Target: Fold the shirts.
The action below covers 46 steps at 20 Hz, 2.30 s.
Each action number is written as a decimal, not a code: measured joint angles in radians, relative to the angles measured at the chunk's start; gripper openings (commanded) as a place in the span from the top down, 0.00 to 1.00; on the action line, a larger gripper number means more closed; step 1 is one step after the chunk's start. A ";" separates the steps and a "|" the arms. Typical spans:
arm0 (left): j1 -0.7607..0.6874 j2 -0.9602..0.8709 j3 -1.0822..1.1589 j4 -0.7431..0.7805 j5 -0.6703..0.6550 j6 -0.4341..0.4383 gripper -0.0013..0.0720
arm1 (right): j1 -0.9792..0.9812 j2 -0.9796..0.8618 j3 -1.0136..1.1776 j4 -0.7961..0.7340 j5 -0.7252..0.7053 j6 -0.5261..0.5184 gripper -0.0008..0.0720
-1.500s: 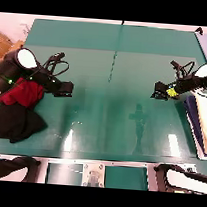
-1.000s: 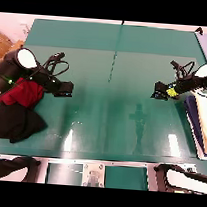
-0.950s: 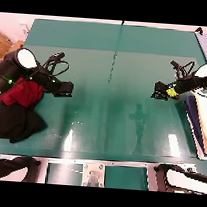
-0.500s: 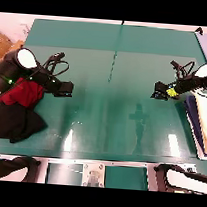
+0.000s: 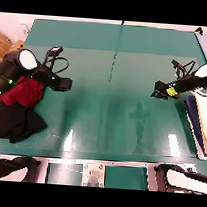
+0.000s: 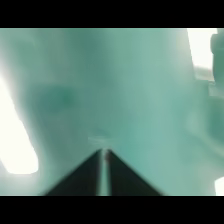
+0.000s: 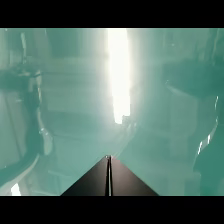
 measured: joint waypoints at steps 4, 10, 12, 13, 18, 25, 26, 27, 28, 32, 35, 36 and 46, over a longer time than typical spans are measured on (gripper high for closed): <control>0.023 -0.003 -0.006 0.401 0.022 -0.061 0.00 | 0.000 0.000 0.000 0.003 -0.042 0.002 0.59; 0.255 -0.030 -0.100 0.603 0.026 -0.110 0.00 | 0.000 0.000 0.000 0.004 -0.078 0.001 0.59; 0.330 -0.054 -0.136 0.584 0.066 -0.116 0.31 | 0.000 0.000 0.000 0.004 -0.095 0.000 0.59; 0.358 -0.067 -0.148 0.560 0.087 -0.116 0.77 | 0.000 0.000 0.000 0.004 -0.102 0.000 0.62; 0.404 -0.093 -0.136 0.466 0.148 -0.066 0.96 | 0.000 0.000 0.000 0.011 -0.121 0.000 0.97; 0.208 -0.096 0.168 0.269 0.013 0.073 0.96 | 0.000 0.002 0.043 0.014 -0.052 0.000 0.97; 0.147 -0.096 0.214 0.248 0.002 0.080 0.96 | -0.001 0.007 0.059 0.014 -0.038 0.000 0.97; 0.076 -0.096 0.257 0.230 -0.004 0.082 0.96 | -0.003 0.016 0.077 0.015 -0.025 0.000 0.97; 0.010 -0.096 0.291 0.216 -0.003 0.082 0.96 | -0.008 0.028 0.093 0.015 -0.017 0.000 0.97; -0.236 -0.112 0.361 0.127 0.084 0.031 0.96 | -0.048 0.105 0.135 0.014 0.002 0.000 0.97; -0.352 -0.172 0.378 0.016 0.153 0.003 0.95 | -0.079 0.150 0.145 0.013 0.014 0.000 0.97; -0.379 -0.200 0.380 -0.029 0.165 -0.001 0.57 | -0.085 0.159 0.146 0.014 0.018 0.000 0.97; -0.213 -0.330 0.466 -0.227 -0.011 0.006 0.11 | -0.101 0.180 -0.046 0.012 0.020 0.000 0.33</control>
